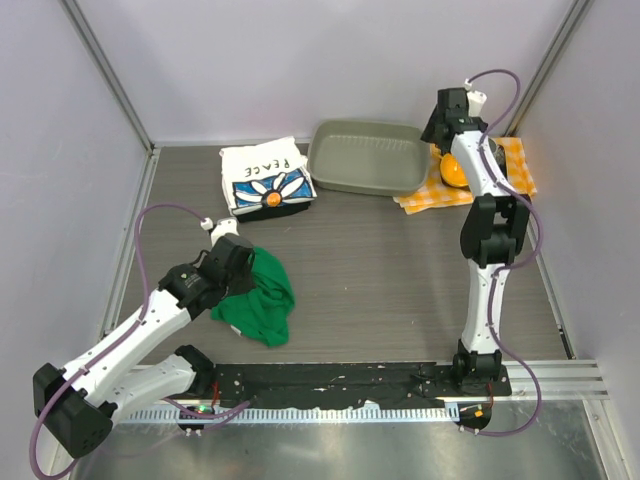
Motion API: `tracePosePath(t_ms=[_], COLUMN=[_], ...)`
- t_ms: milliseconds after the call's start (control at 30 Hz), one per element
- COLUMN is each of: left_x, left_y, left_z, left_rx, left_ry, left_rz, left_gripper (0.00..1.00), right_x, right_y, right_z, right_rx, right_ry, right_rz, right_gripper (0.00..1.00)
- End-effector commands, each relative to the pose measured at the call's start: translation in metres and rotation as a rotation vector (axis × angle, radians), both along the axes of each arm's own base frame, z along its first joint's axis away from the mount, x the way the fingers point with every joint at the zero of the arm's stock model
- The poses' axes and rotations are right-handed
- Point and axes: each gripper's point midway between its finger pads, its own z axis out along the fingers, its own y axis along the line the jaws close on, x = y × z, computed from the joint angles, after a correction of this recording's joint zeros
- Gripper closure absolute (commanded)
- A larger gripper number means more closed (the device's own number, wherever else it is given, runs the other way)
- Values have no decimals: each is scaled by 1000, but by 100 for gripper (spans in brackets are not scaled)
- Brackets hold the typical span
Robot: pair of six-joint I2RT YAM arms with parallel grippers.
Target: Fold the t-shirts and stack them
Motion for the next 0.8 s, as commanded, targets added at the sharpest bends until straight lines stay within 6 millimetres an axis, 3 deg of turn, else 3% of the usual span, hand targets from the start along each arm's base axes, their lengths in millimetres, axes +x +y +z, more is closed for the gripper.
tracePosePath(t_ms=[0, 33, 67, 100, 133, 167, 200, 233, 267, 333, 367, 400, 433, 467, 500, 533, 600, 633, 667, 700, 733, 767], left_x=[8, 6, 8, 3, 0, 2, -11, -15, -16, -33, -36, -48, -52, -55, -65, -69, -64, -60, -59, -54, -41, -44], left_y=[-10, -20, -32, -48, -63, -79, -102, -115, -132, -163, -178, -191, -202, -213, -222, -228, -226, -217, -197, -179, -153, -119], left_z=[17, 18, 25, 29, 35, 55, 62, 71, 97, 110, 133, 141, 144, 158, 162, 162, 143, 128, 90, 72, 57, 32], left_rx=[-32, -55, -87, -117, -153, -194, -200, -210, -251, -287, -340, -365, -376, -413, -429, -437, -398, -348, -233, -164, -60, 74], left_ry=[-40, -28, -40, -40, -41, -87, -90, -105, -143, -138, -170, -175, -174, -198, -200, -199, -194, -186, -136, -123, -152, -103], left_rz=[-23, -64, -98, -150, -197, -232, -311, -345, -381, -466, -496, -539, -560, -577, -607, -625, -593, -558, -525, -451, -346, -293], left_gripper=[100, 100, 100, 100, 100, 100, 100, 100, 100, 100, 100, 100, 100, 100, 100, 100, 96, 89, 81, 55, 43, 33], right_x=[-34, -50, -60, -72, -85, -104, -117, -133, -154, -178, -192, -209, -220, -228, -239, -246, -256, -265, -268, -271, -278, -280], right_y=[26, 34, 40, 48, 69, 75, 84, 100, 103, 109, 116, 113, 111, 112, 108, 105, 106, 103, 103, 106, 105, 106], right_z=[135, 164, 156, 163, 149, 170, 171, 150, 171, 170, 147, 161, 147, 147, 155, 152, 150, 152, 156, 157, 161, 162], right_rx=[-44, -32, -25, -16, -3, 8, 16, 16, 30, 49, 49, 71, 66, 71, 71, 64, 62, 62, 59, 61, 65, 64], right_ry=[-244, -292, -267, -272, -233, -269, -266, -220, -269, -281, -236, -281, -255, -256, -279, -261, -247, -240, -242, -242, -245, -244], right_rz=[9, 30, 39, 61, 120, 139, 156, 200, 219, 231, 262, 254, 258, 272, 268, 268, 291, 292, 304, 323, 331, 343], right_gripper=[4, 4, 4, 4, 4, 4, 4, 3, 4, 4, 4, 4, 4, 4, 3, 3, 3, 3, 3, 3, 3, 3])
